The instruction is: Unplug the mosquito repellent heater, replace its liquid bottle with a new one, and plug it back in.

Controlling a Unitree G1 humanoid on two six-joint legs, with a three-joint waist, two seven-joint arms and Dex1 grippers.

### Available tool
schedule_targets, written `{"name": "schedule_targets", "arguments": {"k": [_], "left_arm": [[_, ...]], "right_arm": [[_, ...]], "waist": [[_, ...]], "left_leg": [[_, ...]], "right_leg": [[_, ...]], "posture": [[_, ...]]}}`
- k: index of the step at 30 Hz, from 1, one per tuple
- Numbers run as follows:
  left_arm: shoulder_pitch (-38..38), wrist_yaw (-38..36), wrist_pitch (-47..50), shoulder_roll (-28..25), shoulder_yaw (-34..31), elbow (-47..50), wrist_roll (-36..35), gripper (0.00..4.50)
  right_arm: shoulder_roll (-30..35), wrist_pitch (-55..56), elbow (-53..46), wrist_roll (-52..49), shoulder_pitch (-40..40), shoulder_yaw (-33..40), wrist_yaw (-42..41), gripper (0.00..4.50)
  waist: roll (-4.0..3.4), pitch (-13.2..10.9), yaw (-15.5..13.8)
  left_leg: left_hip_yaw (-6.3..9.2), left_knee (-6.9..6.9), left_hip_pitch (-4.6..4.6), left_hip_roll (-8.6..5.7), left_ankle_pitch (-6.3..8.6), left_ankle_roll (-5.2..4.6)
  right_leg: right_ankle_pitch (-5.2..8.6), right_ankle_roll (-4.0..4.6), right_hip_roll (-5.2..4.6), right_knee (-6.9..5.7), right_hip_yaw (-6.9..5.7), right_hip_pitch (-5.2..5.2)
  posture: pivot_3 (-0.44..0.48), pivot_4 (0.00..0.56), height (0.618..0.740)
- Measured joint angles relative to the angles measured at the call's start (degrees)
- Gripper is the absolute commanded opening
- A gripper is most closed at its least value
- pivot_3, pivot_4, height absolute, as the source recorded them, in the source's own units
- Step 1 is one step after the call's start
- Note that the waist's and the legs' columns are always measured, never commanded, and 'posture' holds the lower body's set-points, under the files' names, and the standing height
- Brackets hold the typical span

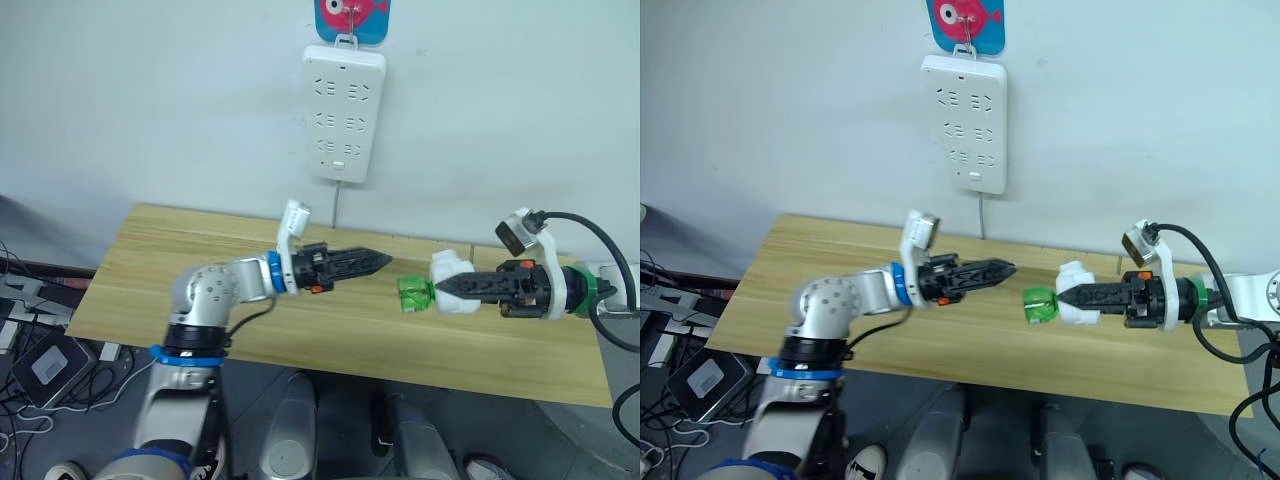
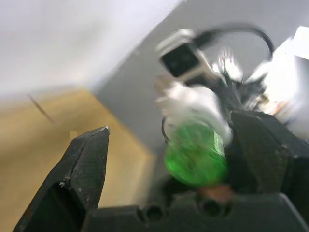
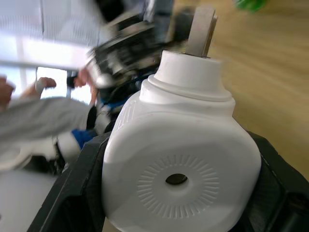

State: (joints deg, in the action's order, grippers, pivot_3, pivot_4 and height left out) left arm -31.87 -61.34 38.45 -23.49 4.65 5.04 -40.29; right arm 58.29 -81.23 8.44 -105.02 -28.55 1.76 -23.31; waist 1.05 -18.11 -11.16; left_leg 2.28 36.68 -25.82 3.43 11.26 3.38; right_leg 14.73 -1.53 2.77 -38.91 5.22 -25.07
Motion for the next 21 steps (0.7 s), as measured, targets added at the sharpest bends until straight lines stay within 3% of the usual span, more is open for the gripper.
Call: {"name": "schedule_targets", "arguments": {"k": [2, 6, 9, 12, 18, 21], "left_arm": [[3.92, -5.61, -24.24, -0.44, 4.45, -0.60, 12.40, 4.50], [5.86, -4.31, -65.48, 3.59, 8.06, -11.35, 30.11, 4.50], [4.00, 0.02, -85.57, 5.52, 8.56, -18.96, 38.86, 4.50], [0.25, 8.45, -96.29, 8.23, 8.40, -25.75, 48.21, 4.50], [-4.95, 22.58, -104.55, 9.94, 8.40, -32.18, 60.86, 4.50], [-5.28, 26.87, -105.93, 9.62, 8.73, -33.42, 63.94, 3.89]], "right_arm": [[-0.04, 0.59, 3.13, -0.15, -0.07, 0.52, 1.22, 3.13], [-1.22, 0.73, 4.45, -0.28, -1.02, 0.80, 2.91, 3.13], [-1.32, 0.53, 4.26, -0.59, -1.29, 0.93, 3.66, 3.13], [-1.41, 0.40, 3.13, -2.09, -1.29, 0.93, 4.15, 3.13], [-1.41, 0.56, 2.51, -4.91, -1.30, 0.79, 5.48, 3.13], [-1.41, 0.53, 2.39, -5.61, -1.30, 0.30, 5.86, 3.13]], "waist": [[-0.01, 0.00, -0.52], [0.00, 0.00, -2.13], [0.00, 0.00, -2.83], [0.00, 0.00, -3.26], [0.00, 0.00, -3.11], [0.00, 0.00, -2.95]], "left_leg": [[-0.21, -0.05, 0.00, -0.01, 0.01, -0.01], [-0.34, 0.01, -0.08, 0.01, 0.02, -0.03], [-0.41, 0.06, -0.11, 0.02, 0.03, -0.05], [-0.40, 0.21, -0.23, -0.02, 0.03, -0.06], [-0.43, 0.28, -0.25, -0.01, 0.03, -0.06], [-0.42, 0.27, -0.22, 0.01, 0.03, -0.06]], "right_leg": [[-0.01, 0.03, -0.06, 0.06, 0.22, -0.06], [-0.05, 0.06, -0.06, 0.07, 0.34, -0.20], [-0.08, -0.01, -0.06, 0.07, 0.40, -0.21], [-0.18, -0.19, -0.05, 0.12, 0.42, -0.19], [-0.31, -0.38, -0.05, 0.10, 0.46, -0.20], [-0.31, -0.37, -0.03, 0.04, 0.44, -0.20]], "posture": [[0.323, 0.299, 0.740], [0.321, 0.298, 0.740], [0.314, 0.301, 0.740], [0.315, 0.302, 0.740], [0.319, 0.306, 0.740], [0.319, 0.306, 0.740]]}}
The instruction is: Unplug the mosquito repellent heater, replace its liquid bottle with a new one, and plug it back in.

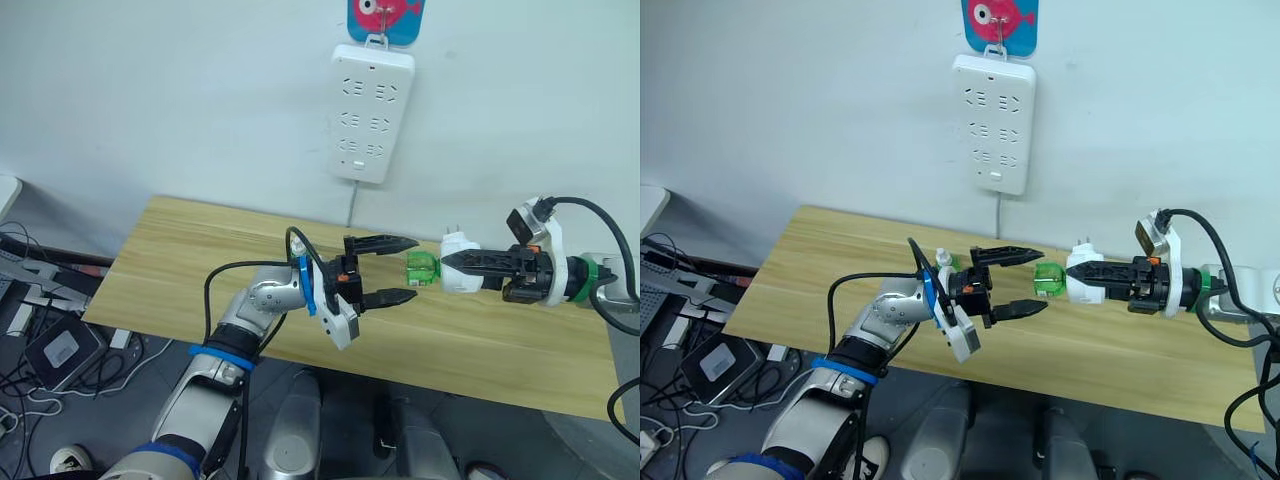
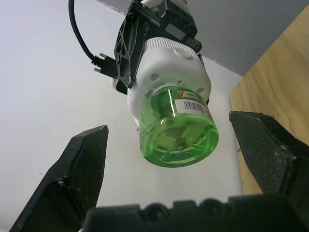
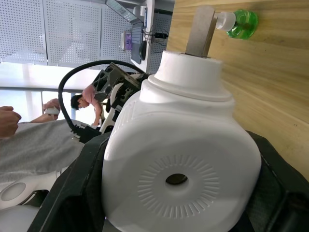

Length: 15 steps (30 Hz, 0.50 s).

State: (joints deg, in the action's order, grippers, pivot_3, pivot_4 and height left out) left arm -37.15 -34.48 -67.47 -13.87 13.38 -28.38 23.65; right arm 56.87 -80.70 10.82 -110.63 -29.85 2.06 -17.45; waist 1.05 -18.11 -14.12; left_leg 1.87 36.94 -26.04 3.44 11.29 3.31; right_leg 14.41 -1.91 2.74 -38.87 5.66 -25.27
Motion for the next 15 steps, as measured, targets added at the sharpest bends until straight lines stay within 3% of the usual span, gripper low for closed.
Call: {"name": "schedule_targets", "arguments": {"k": [5, 12, 15], "left_arm": [[-0.67, 4.49, -1.15, -1.26, 2.14, -0.83, 2.18, 2.30], [-1.38, 7.83, -1.12, -2.31, 4.81, -1.38, 2.41, 2.22], [-0.76, 2.03, 3.68, -3.39, 9.46, -0.23, -8.35, 2.22]], "right_arm": [[0.00, -0.04, -1.12, -0.30, 0.03, -0.05, 0.00, 3.13], [0.14, -0.07, -1.59, -0.29, 0.52, -0.05, -0.06, 3.13], [1.01, -0.13, -2.35, -0.24, 0.91, -0.04, -0.27, 3.13]], "waist": [[0.00, 0.00, 0.06], [0.00, 0.00, 0.08], [0.00, 0.00, 0.19]], "left_leg": [[0.01, 0.01, 0.02, 0.00, 0.00, 0.00], [0.01, 0.02, 0.03, 0.00, 0.00, 0.00], [0.01, 0.01, 0.03, 0.00, 0.00, 0.00]], "right_leg": [[-0.01, 0.01, 0.01, -0.03, -0.01, 0.01], [-0.01, 0.02, 0.01, -0.03, -0.01, 0.02], [-0.01, 0.02, 0.01, -0.05, -0.02, 0.02]], "posture": [[0.314, 0.305, 0.740], [0.311, 0.305, 0.740], [0.309, 0.306, 0.740]]}}
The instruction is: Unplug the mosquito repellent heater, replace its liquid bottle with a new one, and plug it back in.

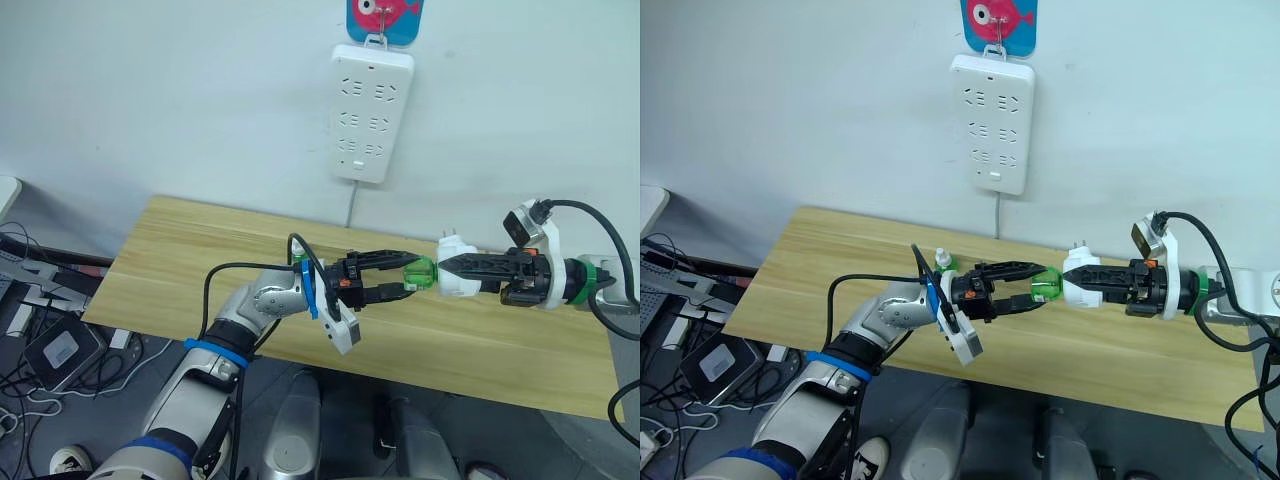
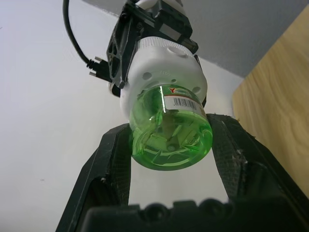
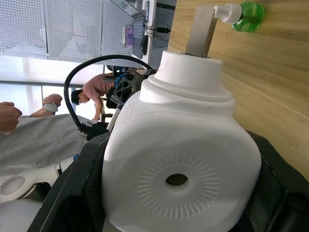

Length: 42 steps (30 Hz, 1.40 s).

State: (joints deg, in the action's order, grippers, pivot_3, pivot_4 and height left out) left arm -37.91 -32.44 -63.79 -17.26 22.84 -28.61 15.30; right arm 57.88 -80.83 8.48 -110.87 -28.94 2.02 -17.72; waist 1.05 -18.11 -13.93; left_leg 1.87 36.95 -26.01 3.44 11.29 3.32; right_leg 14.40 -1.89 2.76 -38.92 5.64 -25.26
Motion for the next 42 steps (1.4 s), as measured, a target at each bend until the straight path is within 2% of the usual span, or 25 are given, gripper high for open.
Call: {"name": "schedule_targets", "arguments": {"k": [1, 4, 6, 8, 10, 11, 14, 16, 18, 20, 25, 29, 32, 35, 36, 37, 39, 42], "left_arm": [[1.30, -4.09, 4.25, -0.25, 1.91, 2.12, -6.42, 2.22], [5.90, -16.90, 28.70, -2.20, 5.75, 14.08, -27.52, 2.22], [6.50, -19.96, 57.92, -5.71, 6.63, 25.26, -46.09, 2.22], [4.71, -18.05, 84.86, -8.36, 4.51, 30.36, -64.61, 2.22], [2.30, -12.58, 107.50, -9.00, 0.02, 27.98, -84.42, 2.22], [1.50, -8.92, 115.14, -8.40, -2.18, 25.29, -92.54, 2.22], [0.92, 3.10, 127.73, -4.17, -7.63, 16.45, -108.32, 2.22], [0.91, 7.63, 131.23, -2.50, -10.04, 14.22, -111.69, 2.22], [0.85, 9.98, 132.98, -1.45, -11.90, 13.80, -112.10, 2.22], [0.92, 11.22, 133.62, -0.30, -13.48, 13.77, -111.66, 2.97], [1.21, 14.48, 133.15, 1.29, -18.14, 12.42, -107.16, 4.47], [1.22, 15.13, 134.10, 2.03, -20.97, 12.42, -105.99, 4.50], [2.57, 7.89, 129.86, -2.57, -20.67, 18.11, -96.99, 4.50], [5.09, -7.80, 116.94, -10.29, -17.12, 30.53, -81.52, 4.50], [7.39, -15.51, 105.26, -12.68, -13.92, 34.24, -72.04, 4.50], [9.01, -20.11, 96.95, -13.66, -11.80, 35.35, -65.49, 4.50], [12.62, -28.23, 75.58, -14.06, -7.13, 34.37, -50.20, 4.50], [13.21, -29.46, 48.58, -9.69, -5.58, 27.20, -34.65, 4.50]], "right_arm": [[0.50, -0.05, -0.47, 0.05, 0.26, 0.03, -0.19, 3.13], [1.47, -0.37, -1.93, 2.05, 0.67, 0.15, -1.48, 3.13], [1.61, -0.31, -2.47, 3.21, 0.57, 0.51, -2.75, 3.13], [1.63, -0.62, -2.97, 3.96, 0.58, 0.53, -4.49, 3.13], [1.10, -0.97, -3.71, 4.21, 0.61, 0.47, -6.02, 3.13], [0.78, -0.92, -3.92, 4.16, 0.59, 0.47, -6.49, 3.13], [0.78, -0.05, -3.92, 4.36, 0.58, 0.61, -6.92, 3.13], [0.83, 0.16, -3.92, 4.37, 0.75, 0.58, -6.90, 3.13], [0.89, 0.35, -3.93, 4.29, 0.99, 0.57, -6.91, 3.13], [1.17, 0.62, -3.93, 4.13, 1.11, 0.58, -6.90, 3.13], [1.59, -0.37, -7.78, 3.07, 1.79, -0.64, -6.88, 3.13], [1.74, 0.18, -7.69, 2.67, 2.22, -0.64, -6.74, 3.13], [1.73, 0.61, -6.38, 2.68, 2.29, -0.63, -5.93, 3.13], [1.79, 1.33, -3.64, 3.02, 2.66, -0.54, -5.37, 3.13], [1.79, 1.45, -3.34, 3.65, 2.66, -0.45, -5.37, 3.13], [1.78, 1.48, -2.92, 4.05, 2.66, -0.39, -5.35, 3.13], [1.54, 1.58, -1.19, 4.45, 2.60, -0.37, -5.08, 3.13], [0.27, 1.72, 0.94, 4.48, 1.07, -0.36, -4.29, 3.13]], "waist": [[0.00, 0.00, 0.10], [0.00, 0.00, 0.52], [0.00, -0.01, 0.97], [0.00, -0.01, 1.68], [0.02, -0.02, 2.81], [0.02, -0.02, 3.39], [0.06, -0.04, 4.69], [0.10, -0.06, 5.00], [0.09, -0.06, 5.18], [0.09, -0.06, 5.20], [0.05, -0.03, 4.92], [0.06, -0.03, 4.54], [0.06, -0.03, 4.51], [-0.03, 0.02, 4.40], [-0.08, 0.05, 4.26], [-0.10, 0.06, 4.10], [-0.11, 0.07, 3.53], [-0.10, 0.06, 2.66]], "left_leg": [[0.00, -0.01, 0.00, 0.00, 0.00, 0.00], [0.13, 0.00, 0.01, 0.03, 0.00, 0.00], [0.38, 0.03, 0.00, 0.11, -0.01, -0.01], [0.55, 0.03, 0.02, 0.13, -0.03, -0.03], [0.70, 0.05, 0.00, 0.12, -0.07, -0.11], [0.70, 0.07, 0.03, 0.09, -0.07, -0.12], [0.69, 0.09, 0.01, 0.03, -0.07, -0.12], [0.68, 0.05, 0.01, 0.03, -0.07, -0.12], [0.68, 0.00, 0.03, 0.05, -0.08, -0.11], [0.69, -0.01, 0.05, 0.06, -0.08, -0.10], [0.65, 0.02, 0.05, 0.03, -0.09, -0.08], [0.58, 0.06, 0.05, -0.02, -0.10, -0.07], [0.52, 0.03, 0.05, -0.02, -0.11, -0.05], [0.34, -0.07, 0.08, -0.01, -0.11, -0.05], [0.24, -0.13, 0.13, -0.01, -0.11, -0.04], [0.14, -0.15, 0.15, -0.01, -0.11, -0.05], [-0.02, -0.16, 0.13, 0.01, -0.10, -0.05], [-0.11, -0.06, 0.06, 0.06, -0.10, -0.07]], "right_leg": [[0.00, 0.00, 0.00, -0.01, 0.01, 0.00], [0.01, -0.01, 0.05, -0.07, -0.10, -0.01], [0.11, -0.17, 0.14, -0.10, -0.27, 0.03], [0.17, -0.26, 0.18, -0.09, -0.44, 0.08], [0.18, -0.27, 0.18, -0.08, -0.54, 0.13], [0.18, -0.28, 0.17, -0.08, -0.54, 0.17], [0.18, -0.28, 0.14, -0.05, -0.52, 0.19], [0.17, -0.27, 0.14, -0.06, -0.53, 0.18], [0.16, -0.25, 0.16, -0.08, -0.52, 0.15], [0.13, -0.20, 0.17, -0.09, -0.53, 0.15], [0.13, -0.19, 0.14, -0.08, -0.49, 0.17], [0.13, -0.21, 0.07, -0.06, -0.43, 0.19], [0.09, -0.15, 0.08, -0.05, -0.39, 0.15], [-0.04, 0.08, 0.08, -0.04, -0.23, 0.07], [-0.05, 0.09, 0.06, 0.01, -0.15, 0.09], [-0.05, 0.10, 0.04, 0.04, -0.09, 0.09], [-0.07, 0.15, 0.01, 0.11, 0.02, 0.02], [-0.14, 0.20, 0.00, 0.18, 0.08, -0.03]], "posture": [[0.308, 0.305, 0.740], [0.308, 0.305, 0.740], [0.314, 0.303, 0.740], [0.314, 0.303, 0.740], [0.314, 0.303, 0.740], [0.314, 0.303, 0.740], [0.314, 0.303, 0.740], [0.314, 0.303, 0.740], [0.314, 0.303, 0.740], [0.314, 0.303, 0.740], [0.317, 0.278, 0.740], [0.315, 0.273, 0.740], [0.317, 0.271, 0.740], [0.318, 0.273, 0.740], [0.321, 0.275, 0.740], [0.323, 0.274, 0.740], [0.325, 0.278, 0.740], [0.326, 0.277, 0.740]]}}
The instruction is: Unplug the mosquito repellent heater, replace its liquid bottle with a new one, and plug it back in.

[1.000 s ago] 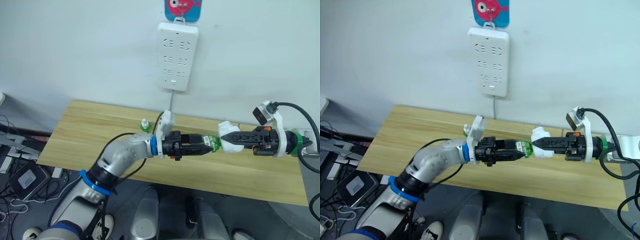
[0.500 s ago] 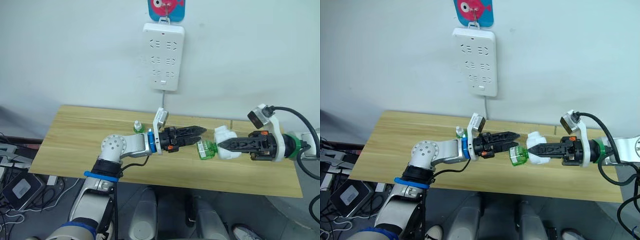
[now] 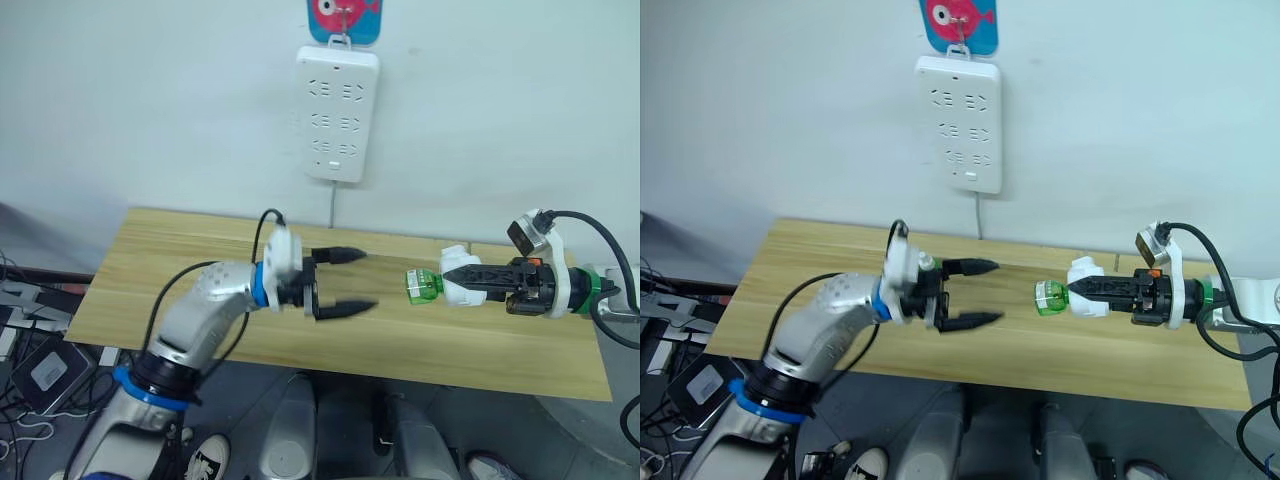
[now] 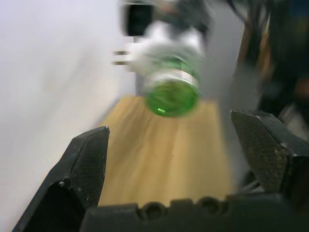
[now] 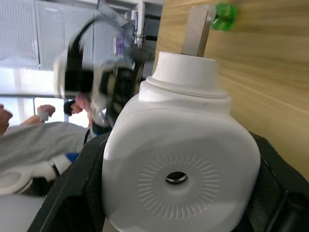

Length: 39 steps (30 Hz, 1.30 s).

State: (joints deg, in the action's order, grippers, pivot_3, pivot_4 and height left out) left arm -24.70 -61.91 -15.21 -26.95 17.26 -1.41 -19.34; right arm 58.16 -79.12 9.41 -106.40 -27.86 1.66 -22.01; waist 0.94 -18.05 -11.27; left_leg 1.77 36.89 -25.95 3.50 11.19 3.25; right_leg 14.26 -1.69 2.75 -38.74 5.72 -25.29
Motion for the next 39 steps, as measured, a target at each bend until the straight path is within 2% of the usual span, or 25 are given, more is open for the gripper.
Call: {"name": "schedule_targets", "arguments": {"k": [4, 8, 12, 19, 22, 28, 30, 34, 36, 39], "left_arm": [[-3.03, 3.36, -26.48, 4.62, -0.26, -10.17, 13.24, 4.50], [-7.12, 12.07, -42.41, 9.18, -0.79, -19.57, 25.56, 4.50], [-10.80, 21.06, -49.70, 11.48, -1.67, -25.11, 34.48, 4.50], [-12.17, 31.07, -52.99, 11.33, -1.78, -28.40, 42.09, 4.50], [-12.19, 32.95, -53.79, 11.02, -1.06, -28.40, 42.98, 3.96], [-12.45, 35.15, -53.49, 10.71, 1.37, -28.51, 42.99, 2.17], [-12.88, 35.26, -52.87, 10.53, 1.95, -28.51, 42.49, 2.10], [-12.94, 33.78, -52.10, 10.30, 5.00, -28.36, 37.79, 1.06], [-12.73, 31.71, -50.38, 10.08, 6.84, -27.24, 33.04, 0.52], [-12.37, 28.90, -47.69, 9.23, 8.51, -25.11, 28.28, 0.51]], "right_arm": [[-0.74, -0.09, 0.39, -0.13, -1.41, 0.02, 1.10, 3.13], [-1.33, -0.34, 0.20, -0.19, -2.12, 0.01, 1.37, 3.13], [-1.97, -0.79, 0.22, -0.18, -2.66, -0.02, 1.70, 3.13], [-2.08, -1.01, 0.30, -0.68, -2.70, -0.02, 2.72, 3.13], [-2.09, -0.97, 0.30, -0.92, -2.70, -0.02, 3.15, 3.13], [-2.13, -0.48, 0.43, -2.66, -2.68, -0.04, 4.08, 3.13], [-2.07, 0.09, 0.53, -2.72, -2.69, -0.02, 4.65, 3.13], [-2.04, 0.54, 0.65, -2.77, -2.69, -0.02, 4.85, 3.13], [-2.04, 0.63, 0.64, -2.85, -2.69, -0.02, 4.85, 3.13], [-2.04, 0.53, 0.58, -2.98, -2.69, -0.02, 4.84, 3.13]], "waist": [[0.00, 0.00, -1.09], [0.00, 0.00, -1.59], [0.00, 0.00, -2.00], [0.00, 0.00, -2.04], [0.00, 0.00, -2.05], [0.00, 0.00, -2.00], [0.00, 0.00, -1.98], [0.01, 0.00, -1.65], [0.01, 0.00, -1.48], [0.01, 0.00, -1.21]], "left_leg": [[-0.13, 0.06, -0.08, -0.03, 0.00, -0.01], [-0.16, 0.07, -0.16, -0.06, 0.01, -0.02], [-0.13, 0.06, -0.14, -0.05, 0.02, -0.03], [-0.10, 0.09, -0.10, -0.05, 0.01, -0.03], [-0.10, 0.11, -0.08, -0.05, 0.01, -0.03], [-0.09, 0.11, -0.05, -0.04, 0.01, -0.03], [-0.09, 0.11, -0.04, -0.04, 0.01, -0.03], [-0.08, 0.11, -0.03, -0.05, 0.01, -0.02], [-0.07, 0.11, -0.03, -0.04, 0.01, -0.02], [-0.05, 0.11, -0.01, -0.04, 0.01, -0.02]], "right_leg": [[-0.08, -0.19, -0.02, 0.15, 0.15, 0.01], [-0.18, -0.28, -0.05, 0.21, 0.17, 0.01], [-0.20, -0.29, -0.03, 0.12, 0.13, -0.02], [-0.20, -0.30, -0.02, -0.02, 0.11, 0.00], [-0.20, -0.30, -0.02, -0.06, 0.11, 0.00], [-0.20, -0.30, -0.01, -0.12, 0.10, 0.00], [-0.20, -0.30, -0.01, -0.12, 0.10, 0.01], [-0.20, -0.30, -0.01, -0.12, 0.09, 0.02], [-0.20, -0.30, -0.01, -0.14, 0.08, 0.02], [-0.20, -0.29, 0.00, -0.17, 0.07, 0.02]], "posture": [[0.328, 0.280, 0.740], [0.318, 0.284, 0.740], [0.318, 0.284, 0.740], [0.303, 0.285, 0.740], [0.299, 0.286, 0.740], [0.299, 0.289, 0.740], [0.299, 0.289, 0.740], [0.300, 0.294, 0.740], [0.300, 0.294, 0.740], [0.302, 0.292, 0.740]]}}
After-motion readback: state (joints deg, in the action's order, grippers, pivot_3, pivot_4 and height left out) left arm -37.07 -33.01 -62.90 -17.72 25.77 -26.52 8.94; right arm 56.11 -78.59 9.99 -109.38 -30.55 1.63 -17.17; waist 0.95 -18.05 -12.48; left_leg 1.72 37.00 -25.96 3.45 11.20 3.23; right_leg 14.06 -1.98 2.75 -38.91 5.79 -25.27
